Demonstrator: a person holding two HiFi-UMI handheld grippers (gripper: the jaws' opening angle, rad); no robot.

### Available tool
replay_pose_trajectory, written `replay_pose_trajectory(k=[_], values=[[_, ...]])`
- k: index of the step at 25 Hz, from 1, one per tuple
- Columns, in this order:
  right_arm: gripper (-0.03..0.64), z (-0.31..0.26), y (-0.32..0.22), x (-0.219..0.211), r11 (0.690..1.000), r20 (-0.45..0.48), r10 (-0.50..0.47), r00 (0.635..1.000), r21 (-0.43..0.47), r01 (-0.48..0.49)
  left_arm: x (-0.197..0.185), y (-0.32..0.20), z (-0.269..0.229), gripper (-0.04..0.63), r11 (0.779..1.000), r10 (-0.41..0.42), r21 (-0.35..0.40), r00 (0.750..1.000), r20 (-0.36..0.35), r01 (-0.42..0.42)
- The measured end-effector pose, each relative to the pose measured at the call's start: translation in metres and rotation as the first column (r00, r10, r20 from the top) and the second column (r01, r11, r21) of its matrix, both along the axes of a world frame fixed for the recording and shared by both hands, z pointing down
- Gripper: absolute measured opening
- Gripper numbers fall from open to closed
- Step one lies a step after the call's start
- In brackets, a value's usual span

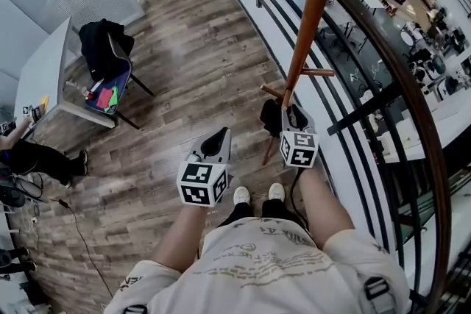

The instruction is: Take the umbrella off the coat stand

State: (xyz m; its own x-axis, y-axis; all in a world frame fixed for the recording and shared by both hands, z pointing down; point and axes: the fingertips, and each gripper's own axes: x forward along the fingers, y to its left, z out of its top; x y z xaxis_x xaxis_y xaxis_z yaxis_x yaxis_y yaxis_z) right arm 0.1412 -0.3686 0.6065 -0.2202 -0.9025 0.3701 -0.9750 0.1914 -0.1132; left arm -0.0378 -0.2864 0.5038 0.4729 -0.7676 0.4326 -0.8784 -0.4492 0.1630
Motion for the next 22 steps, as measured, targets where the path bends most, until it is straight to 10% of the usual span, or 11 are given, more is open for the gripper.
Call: replay_pose_trajectory(k=[22], values=[[0.029,0.028,-0.039,-0.005,0.997,-0.018,-0.031,0.999,-0.072,0.030,-0.012,0.002,0.002,0.005,0.998,-0.055,-0.011,0.998,0.030,0.056]])
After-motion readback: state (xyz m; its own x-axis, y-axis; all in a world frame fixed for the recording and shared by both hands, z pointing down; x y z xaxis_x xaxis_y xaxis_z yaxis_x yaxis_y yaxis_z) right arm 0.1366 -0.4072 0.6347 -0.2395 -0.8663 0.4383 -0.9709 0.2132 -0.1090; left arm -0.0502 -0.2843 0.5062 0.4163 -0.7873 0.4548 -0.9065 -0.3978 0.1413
